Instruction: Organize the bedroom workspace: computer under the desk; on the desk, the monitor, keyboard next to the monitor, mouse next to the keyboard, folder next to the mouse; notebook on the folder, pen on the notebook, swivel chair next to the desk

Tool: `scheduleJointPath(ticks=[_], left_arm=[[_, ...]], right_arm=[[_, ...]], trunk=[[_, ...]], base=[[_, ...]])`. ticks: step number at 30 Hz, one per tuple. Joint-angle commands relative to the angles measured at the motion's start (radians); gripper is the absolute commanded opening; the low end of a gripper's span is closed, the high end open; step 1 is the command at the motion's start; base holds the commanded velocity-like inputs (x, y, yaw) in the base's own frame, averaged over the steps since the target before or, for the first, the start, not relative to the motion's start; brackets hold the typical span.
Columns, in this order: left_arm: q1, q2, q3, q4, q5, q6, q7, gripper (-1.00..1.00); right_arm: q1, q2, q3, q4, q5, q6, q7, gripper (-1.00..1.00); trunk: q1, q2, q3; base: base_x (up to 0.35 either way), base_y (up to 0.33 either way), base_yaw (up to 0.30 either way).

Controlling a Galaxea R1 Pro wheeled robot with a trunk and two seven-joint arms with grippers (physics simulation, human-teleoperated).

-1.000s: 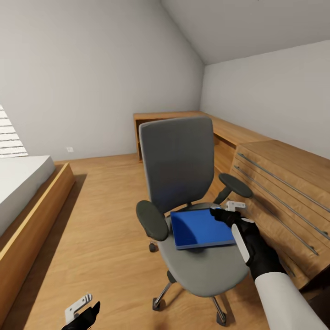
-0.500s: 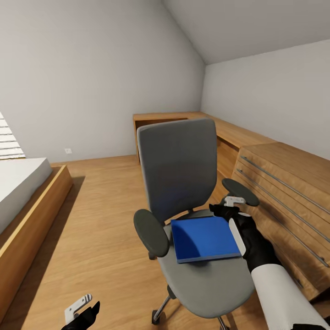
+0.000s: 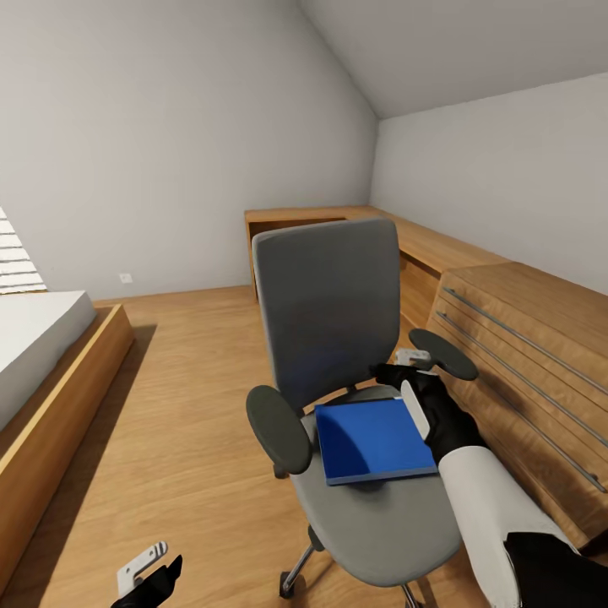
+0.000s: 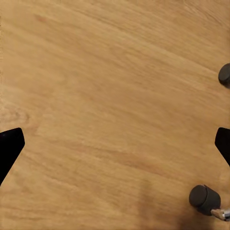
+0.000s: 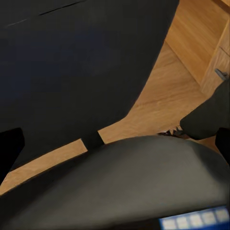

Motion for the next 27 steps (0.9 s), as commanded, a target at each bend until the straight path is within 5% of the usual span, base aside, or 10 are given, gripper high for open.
scheduleJointPath(ticks=[1,27], left_arm=[[0.0,0.0,-0.001,-0.002,0.01,0.005,0.003,1.0],[0.0,0.012,0.001,-0.002,0.008,0.005,0.001,1.0]], right_arm=[[-0.002,0.001,-0.002,0.001,-0.008,0.004,-0.006,1.0],[-0.006,-0.005,-0.005,0.158,-0.007,-0.053,-0.007,1.0]], trunk=[[0.0,0.0,-0.001],[0.0,0.0,-0.001]], base=[[0.0,0.0,0.0],[0.013,0.0,0.0]])
